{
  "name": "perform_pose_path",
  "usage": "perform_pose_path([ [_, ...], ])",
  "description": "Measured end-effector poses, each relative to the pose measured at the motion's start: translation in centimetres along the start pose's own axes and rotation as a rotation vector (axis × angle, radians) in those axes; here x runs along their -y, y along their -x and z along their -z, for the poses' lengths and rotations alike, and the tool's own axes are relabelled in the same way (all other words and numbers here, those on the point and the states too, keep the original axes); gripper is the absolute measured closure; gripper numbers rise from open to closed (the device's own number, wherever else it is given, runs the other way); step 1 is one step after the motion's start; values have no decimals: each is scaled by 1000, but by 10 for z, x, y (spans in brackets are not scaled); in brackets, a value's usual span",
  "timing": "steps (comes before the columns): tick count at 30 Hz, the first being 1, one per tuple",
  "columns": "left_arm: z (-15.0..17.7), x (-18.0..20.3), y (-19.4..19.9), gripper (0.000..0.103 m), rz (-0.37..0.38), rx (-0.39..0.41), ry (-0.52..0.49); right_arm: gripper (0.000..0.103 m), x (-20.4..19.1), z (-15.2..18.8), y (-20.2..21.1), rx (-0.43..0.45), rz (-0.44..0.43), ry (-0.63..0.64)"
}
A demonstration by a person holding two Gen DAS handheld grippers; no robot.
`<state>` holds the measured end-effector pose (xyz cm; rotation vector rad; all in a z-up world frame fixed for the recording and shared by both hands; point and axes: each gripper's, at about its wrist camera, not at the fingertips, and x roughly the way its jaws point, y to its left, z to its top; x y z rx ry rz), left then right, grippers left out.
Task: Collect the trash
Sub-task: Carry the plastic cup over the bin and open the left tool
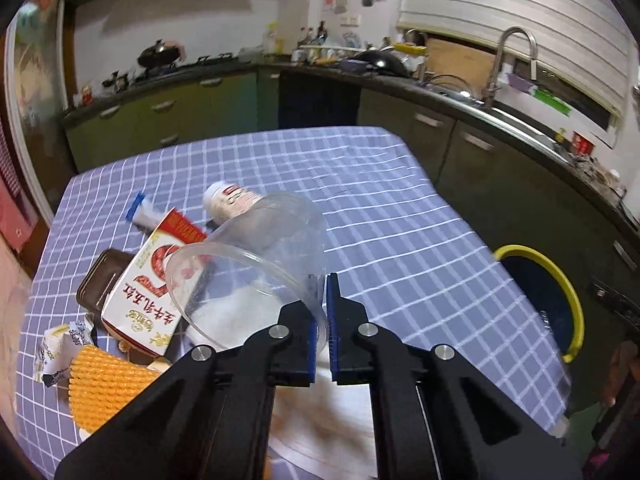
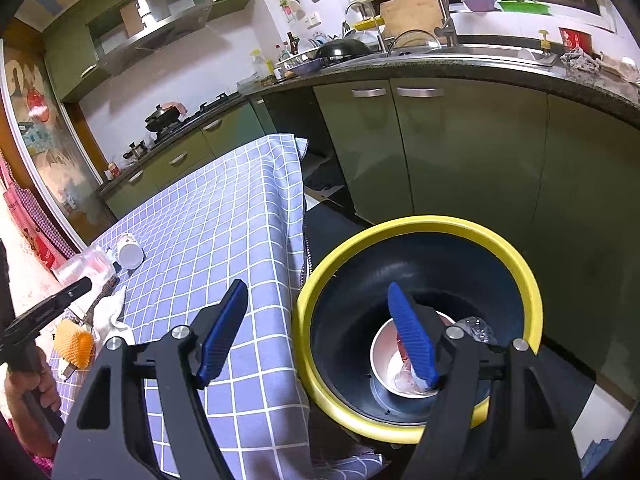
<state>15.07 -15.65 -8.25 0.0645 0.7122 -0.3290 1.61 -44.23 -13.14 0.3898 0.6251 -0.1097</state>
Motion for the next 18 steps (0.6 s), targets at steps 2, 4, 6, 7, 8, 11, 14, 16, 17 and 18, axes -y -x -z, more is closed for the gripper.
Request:
perform_pose_path([
  [2,-2,10,10,98,15,14,-21,34,3,0,4,11,7,-4],
  [4,-3,23,18,98,48,23,-45,34,7,0,9,22,18,-7],
  [6,-4,41,26,98,92,28,-77,34,11,0,15,40,44,-8],
  [7,-4,51,28,98,110,30,-93,34,14,0,17,47,56,-9],
  [8,-4,59,30,98,127,32,-107,34,17,0,20,52,67,-13],
  [11,-5,93,32,98,199,30,-161,34,29,0,28,67,104,-23],
  [14,-7,129,25,98,279,9,-210,34,40,1,35,77,141,-32],
  [16,-8,154,19,98,348,-10,-238,34,49,2,41,86,159,-42],
  [17,-7,165,16,98,368,-15,-253,34,53,2,43,92,167,-48],
  [18,-7,180,11,98,393,-22,-274,34,58,2,47,99,177,-56],
])
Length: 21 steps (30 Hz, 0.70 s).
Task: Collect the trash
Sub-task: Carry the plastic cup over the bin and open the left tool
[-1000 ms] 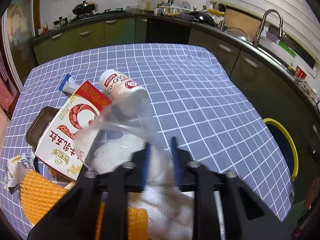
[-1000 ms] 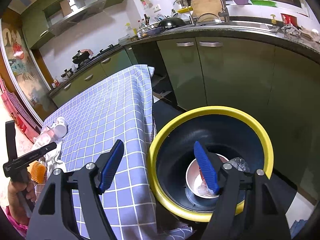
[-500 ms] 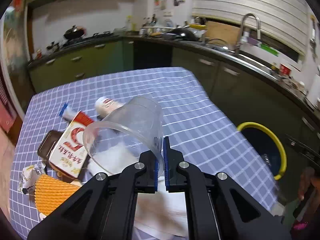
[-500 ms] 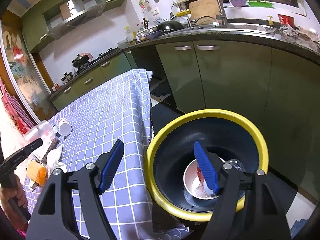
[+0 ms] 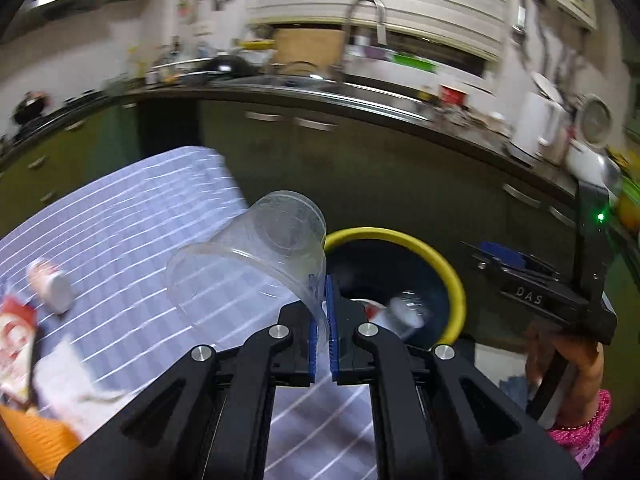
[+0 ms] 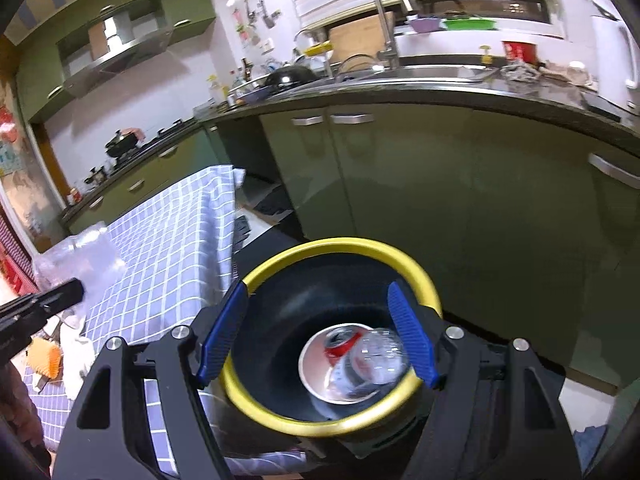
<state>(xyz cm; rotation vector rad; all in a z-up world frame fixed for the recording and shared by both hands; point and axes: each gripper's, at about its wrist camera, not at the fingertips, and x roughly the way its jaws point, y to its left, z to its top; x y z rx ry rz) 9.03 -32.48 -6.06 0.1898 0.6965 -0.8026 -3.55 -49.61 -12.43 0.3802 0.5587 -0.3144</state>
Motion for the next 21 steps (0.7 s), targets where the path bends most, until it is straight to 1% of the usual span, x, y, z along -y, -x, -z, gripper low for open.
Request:
perform_pose_path([
  [4,-9,31,-35,98,73,-42,-22,34,17,0,8,22,27,-25],
  [9,-19,57,-69,98,84,-65,-47,34,31,-1,10,36,44,-49],
  [15,-30,76,-111,97,96,-105,-65,34,41,-1,8,35,45,-69],
  [17,-31,79,-121,94,97,-114,-64,34,44,-1,8,38,45,-73],
  [18,-31,78,-123,80,96,-115,-60,34,45,-2,9,40,46,-74],
  [19,-32,78,-126,57,92,-112,-51,34,45,-1,9,41,47,-76],
  [21,-33,74,-123,35,78,-95,-36,34,45,-3,11,46,48,-79],
])
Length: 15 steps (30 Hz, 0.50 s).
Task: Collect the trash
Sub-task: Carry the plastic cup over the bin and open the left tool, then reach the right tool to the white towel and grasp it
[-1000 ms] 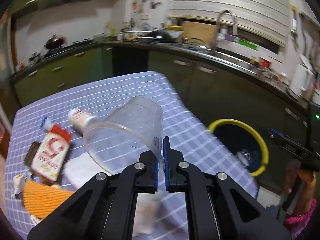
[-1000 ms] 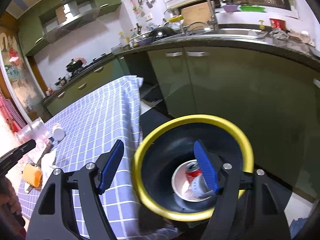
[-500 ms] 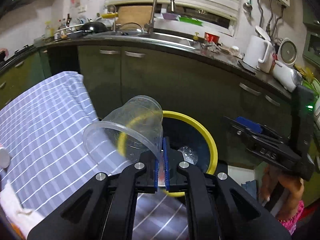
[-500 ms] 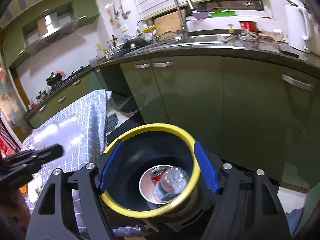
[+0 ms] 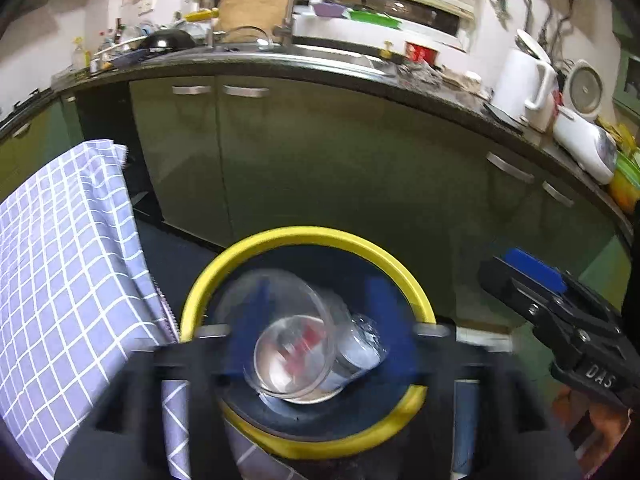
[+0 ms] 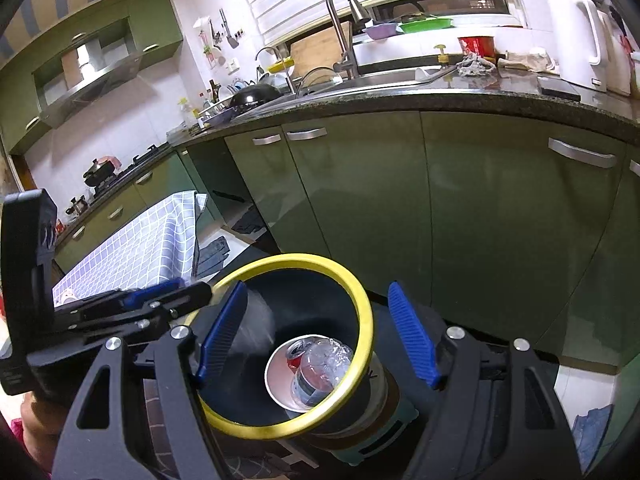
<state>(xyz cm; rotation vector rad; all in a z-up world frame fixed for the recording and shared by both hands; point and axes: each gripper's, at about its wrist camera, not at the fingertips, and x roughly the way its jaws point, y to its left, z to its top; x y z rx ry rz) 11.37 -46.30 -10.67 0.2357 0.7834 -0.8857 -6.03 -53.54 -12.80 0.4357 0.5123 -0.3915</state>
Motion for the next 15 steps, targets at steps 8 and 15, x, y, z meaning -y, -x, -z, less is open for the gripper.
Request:
perform_pose_path([
  [8,11,-24,84,27,-27,131,36,32,-13,1,0,-2,-23,17],
  [15,51,-67,163,27,-137,182,119,31,-66,13,-9,-53,-132,102],
])
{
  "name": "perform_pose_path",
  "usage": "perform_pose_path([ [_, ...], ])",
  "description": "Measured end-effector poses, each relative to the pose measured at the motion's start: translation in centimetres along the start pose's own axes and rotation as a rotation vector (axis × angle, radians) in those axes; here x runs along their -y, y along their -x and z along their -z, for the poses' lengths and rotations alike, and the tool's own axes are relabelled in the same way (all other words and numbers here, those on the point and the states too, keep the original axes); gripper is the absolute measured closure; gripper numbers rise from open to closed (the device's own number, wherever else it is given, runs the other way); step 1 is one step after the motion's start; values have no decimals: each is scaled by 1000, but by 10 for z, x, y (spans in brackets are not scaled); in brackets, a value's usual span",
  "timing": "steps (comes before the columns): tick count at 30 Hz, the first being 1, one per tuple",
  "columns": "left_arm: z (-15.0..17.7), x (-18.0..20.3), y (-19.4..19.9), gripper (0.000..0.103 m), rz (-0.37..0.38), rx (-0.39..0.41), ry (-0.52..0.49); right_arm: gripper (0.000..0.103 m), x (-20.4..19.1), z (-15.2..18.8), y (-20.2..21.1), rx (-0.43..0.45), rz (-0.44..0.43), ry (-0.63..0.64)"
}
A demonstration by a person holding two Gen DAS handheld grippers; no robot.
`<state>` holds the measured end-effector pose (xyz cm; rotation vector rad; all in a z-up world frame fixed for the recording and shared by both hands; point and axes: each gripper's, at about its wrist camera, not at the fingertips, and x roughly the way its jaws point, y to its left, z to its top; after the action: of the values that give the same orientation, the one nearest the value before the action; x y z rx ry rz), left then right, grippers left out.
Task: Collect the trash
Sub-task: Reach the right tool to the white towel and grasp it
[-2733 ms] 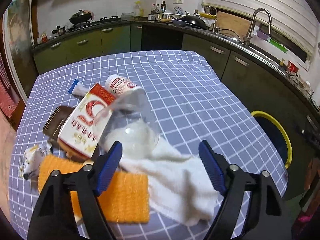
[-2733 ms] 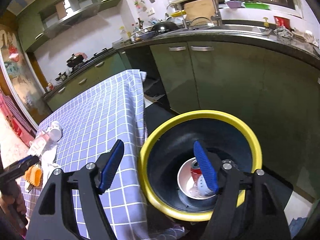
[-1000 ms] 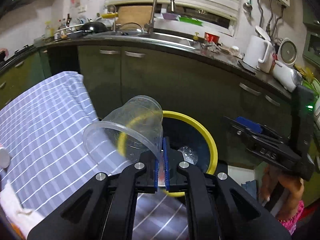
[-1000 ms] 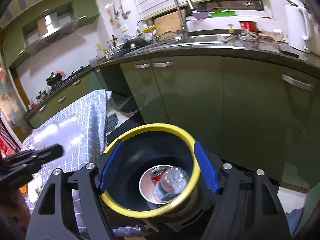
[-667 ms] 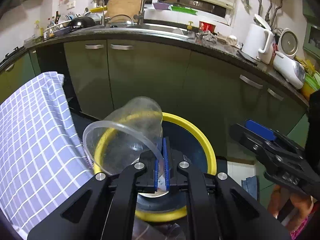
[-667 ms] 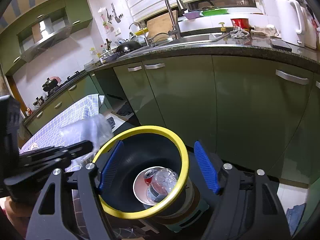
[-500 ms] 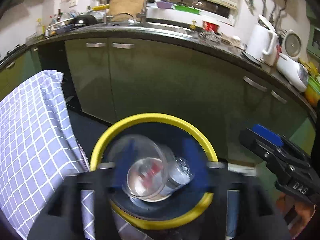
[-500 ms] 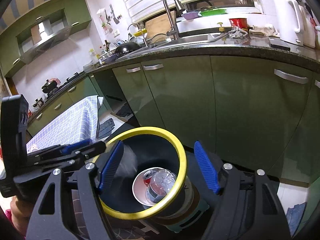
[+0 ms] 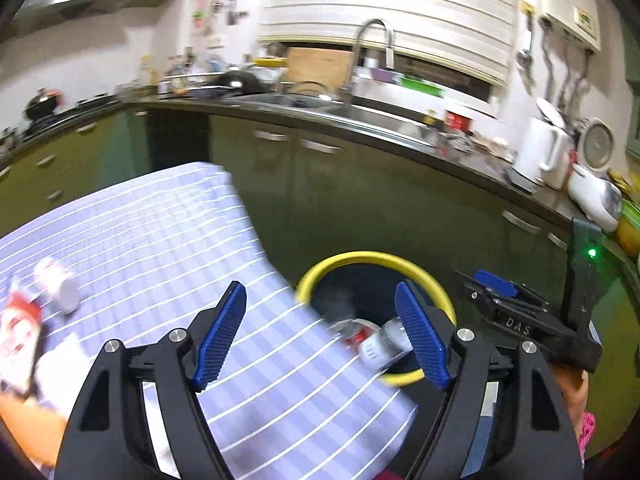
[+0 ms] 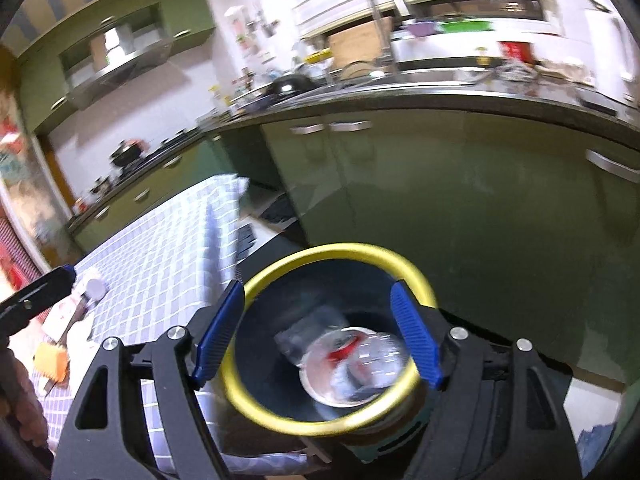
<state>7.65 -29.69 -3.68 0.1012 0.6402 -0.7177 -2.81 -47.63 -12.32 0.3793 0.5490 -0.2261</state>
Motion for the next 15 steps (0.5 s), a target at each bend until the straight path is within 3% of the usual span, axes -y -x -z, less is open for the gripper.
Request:
perform_pose_path([
  [10,62,-114,112,27,-275,44,187,31,-132,28,-32,-149,-283,217],
  [15,89,-153,147,27,-372,59,250,30,-199,44,-43,-214,-415,336],
])
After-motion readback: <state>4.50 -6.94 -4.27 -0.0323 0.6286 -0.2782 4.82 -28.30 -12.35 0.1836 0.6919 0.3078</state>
